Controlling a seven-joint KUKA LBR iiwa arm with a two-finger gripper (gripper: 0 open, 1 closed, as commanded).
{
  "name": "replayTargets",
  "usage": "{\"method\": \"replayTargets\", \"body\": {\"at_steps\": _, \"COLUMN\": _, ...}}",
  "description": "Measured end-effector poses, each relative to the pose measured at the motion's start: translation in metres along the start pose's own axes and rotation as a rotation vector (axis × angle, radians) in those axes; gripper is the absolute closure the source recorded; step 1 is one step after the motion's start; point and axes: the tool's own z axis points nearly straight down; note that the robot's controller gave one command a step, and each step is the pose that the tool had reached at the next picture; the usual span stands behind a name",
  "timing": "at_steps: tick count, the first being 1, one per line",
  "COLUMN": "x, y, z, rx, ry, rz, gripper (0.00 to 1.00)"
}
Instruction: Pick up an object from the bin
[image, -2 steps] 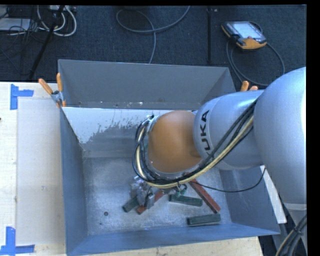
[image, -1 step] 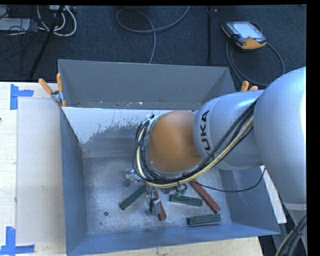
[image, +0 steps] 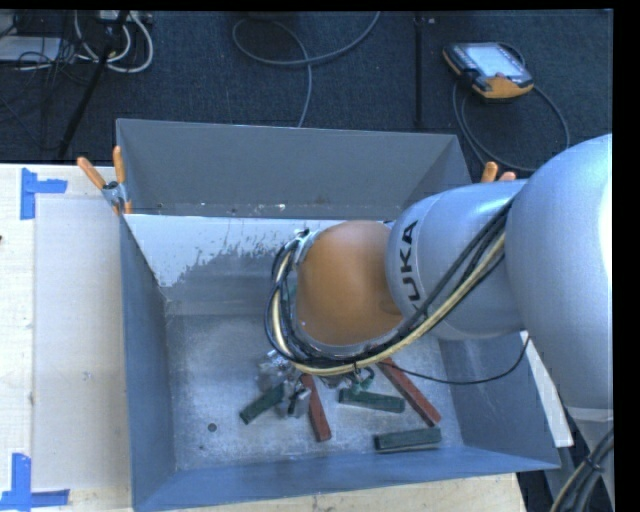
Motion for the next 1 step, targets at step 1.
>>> {"method": "replayTargets", "body": {"at_steps": 1, "x": 0.0000, "y": 0.0000, "z": 0.0000, "rx": 0.000, "ry": 0.000, "rz": 0.000, "gripper": 1.00}}
